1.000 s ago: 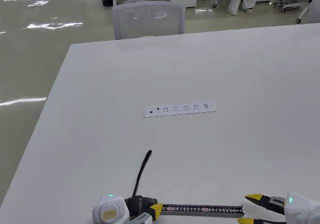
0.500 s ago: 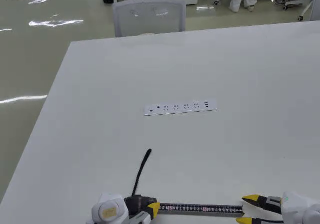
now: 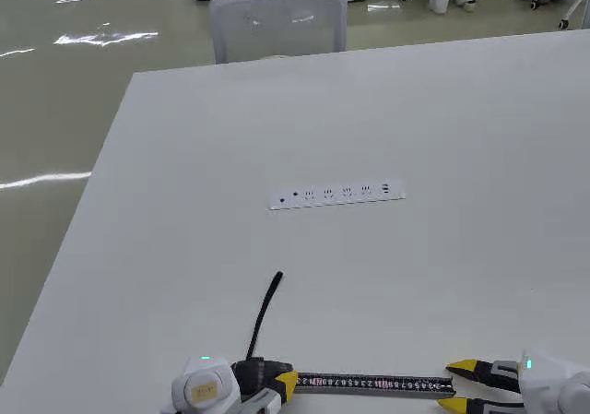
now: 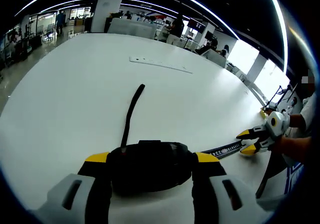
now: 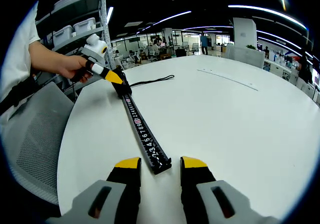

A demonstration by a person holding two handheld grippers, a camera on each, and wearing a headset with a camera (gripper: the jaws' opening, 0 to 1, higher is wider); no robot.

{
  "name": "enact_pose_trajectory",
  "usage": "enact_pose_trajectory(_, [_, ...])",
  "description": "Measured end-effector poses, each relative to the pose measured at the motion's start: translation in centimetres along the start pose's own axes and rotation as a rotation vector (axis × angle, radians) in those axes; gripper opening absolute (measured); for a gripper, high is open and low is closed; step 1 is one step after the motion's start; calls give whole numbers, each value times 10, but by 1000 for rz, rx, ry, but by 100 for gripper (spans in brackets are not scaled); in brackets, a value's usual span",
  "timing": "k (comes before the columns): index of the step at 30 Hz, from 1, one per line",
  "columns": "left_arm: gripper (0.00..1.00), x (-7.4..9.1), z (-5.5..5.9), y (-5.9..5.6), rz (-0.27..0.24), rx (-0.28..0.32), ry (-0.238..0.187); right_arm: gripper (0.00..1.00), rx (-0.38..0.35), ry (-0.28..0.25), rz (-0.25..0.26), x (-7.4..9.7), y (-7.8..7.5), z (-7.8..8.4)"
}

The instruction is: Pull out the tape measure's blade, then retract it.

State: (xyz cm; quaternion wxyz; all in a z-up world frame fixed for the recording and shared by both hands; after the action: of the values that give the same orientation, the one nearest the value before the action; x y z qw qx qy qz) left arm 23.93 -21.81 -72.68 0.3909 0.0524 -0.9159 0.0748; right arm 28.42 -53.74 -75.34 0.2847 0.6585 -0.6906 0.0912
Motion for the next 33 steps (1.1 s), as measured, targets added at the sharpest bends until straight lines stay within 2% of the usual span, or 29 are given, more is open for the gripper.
enact_pose_trajectory(14, [62,-1,1,0,-2,5,3,17,21,5,-17,-2,-1,0])
enact_pose_trajectory(33, [62,0,1,0,-7,4,8,15,1,-19,-59,0,-1,2])
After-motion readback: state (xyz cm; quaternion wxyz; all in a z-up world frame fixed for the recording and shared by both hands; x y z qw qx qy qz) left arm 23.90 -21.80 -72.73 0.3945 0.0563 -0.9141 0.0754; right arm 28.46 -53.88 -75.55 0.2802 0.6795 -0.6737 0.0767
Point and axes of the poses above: the centre of the closed fingertips' face, and the gripper's own axes: x roughly backward along the fingers, y roughly to its left, z roughly out of its underside, the point moved 5 cm from there along x, roughly backward along the fingers, and after that the axes turned 15 degrees about -z, right-handed, at the moved point
